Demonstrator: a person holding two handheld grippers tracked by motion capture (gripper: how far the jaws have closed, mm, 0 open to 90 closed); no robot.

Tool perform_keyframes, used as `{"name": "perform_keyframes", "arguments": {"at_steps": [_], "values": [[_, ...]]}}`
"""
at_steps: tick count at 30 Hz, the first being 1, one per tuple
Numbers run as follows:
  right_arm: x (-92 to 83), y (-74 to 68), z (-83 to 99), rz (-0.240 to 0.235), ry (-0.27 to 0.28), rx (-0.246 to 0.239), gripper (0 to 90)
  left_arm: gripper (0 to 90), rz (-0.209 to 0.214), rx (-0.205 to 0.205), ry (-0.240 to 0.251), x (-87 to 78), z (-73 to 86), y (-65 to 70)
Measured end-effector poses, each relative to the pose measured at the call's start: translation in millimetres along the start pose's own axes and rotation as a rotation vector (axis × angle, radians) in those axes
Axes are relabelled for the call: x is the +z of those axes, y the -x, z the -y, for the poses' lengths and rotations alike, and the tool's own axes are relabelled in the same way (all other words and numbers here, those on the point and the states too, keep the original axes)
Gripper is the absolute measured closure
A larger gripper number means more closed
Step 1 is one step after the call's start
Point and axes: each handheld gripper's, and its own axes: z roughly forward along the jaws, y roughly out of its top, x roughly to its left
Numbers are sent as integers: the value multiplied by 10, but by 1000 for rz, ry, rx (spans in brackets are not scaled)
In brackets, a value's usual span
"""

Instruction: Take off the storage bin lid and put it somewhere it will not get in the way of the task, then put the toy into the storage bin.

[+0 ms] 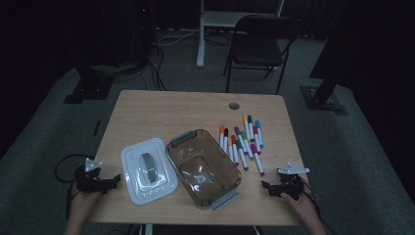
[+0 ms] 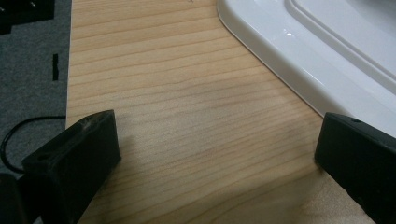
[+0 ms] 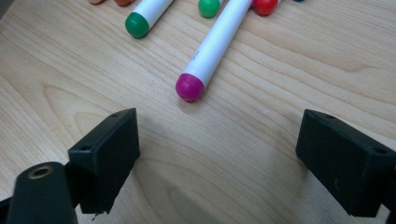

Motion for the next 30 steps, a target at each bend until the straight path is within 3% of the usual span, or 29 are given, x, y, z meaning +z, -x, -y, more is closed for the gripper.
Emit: {"name": "perform_keyframes", "arguments": {"at_steps": [9,15,17,19,20,23,28,29,30], "values": [[30,-8,-30,44,-2,42,128,5,-10,-16,2,5,-4,28],[-14,-12,2,68,-8,67,135,5,-5,-5,2,12,-13,42],[-47,-1,-4,70,-27,73,176,5,0,-3,2,17,-17,48],[-107,16,-8,117,-15,93,170,5,-1,-1,1,17,-19,50],[-107,16,-8,117,-15,93,170,5,-1,-1,1,17,-19,50],[-223,92,-127,137,41,130,165,5,0,0,0,20,-24,55],[-237,127,-295,188,67,105,136,5,-4,-4,2,24,-26,64],[-227,138,-328,191,65,103,151,5,-4,-5,2,24,-26,65],[-198,189,-414,174,60,133,218,5,-4,-5,2,24,-26,65]]}}
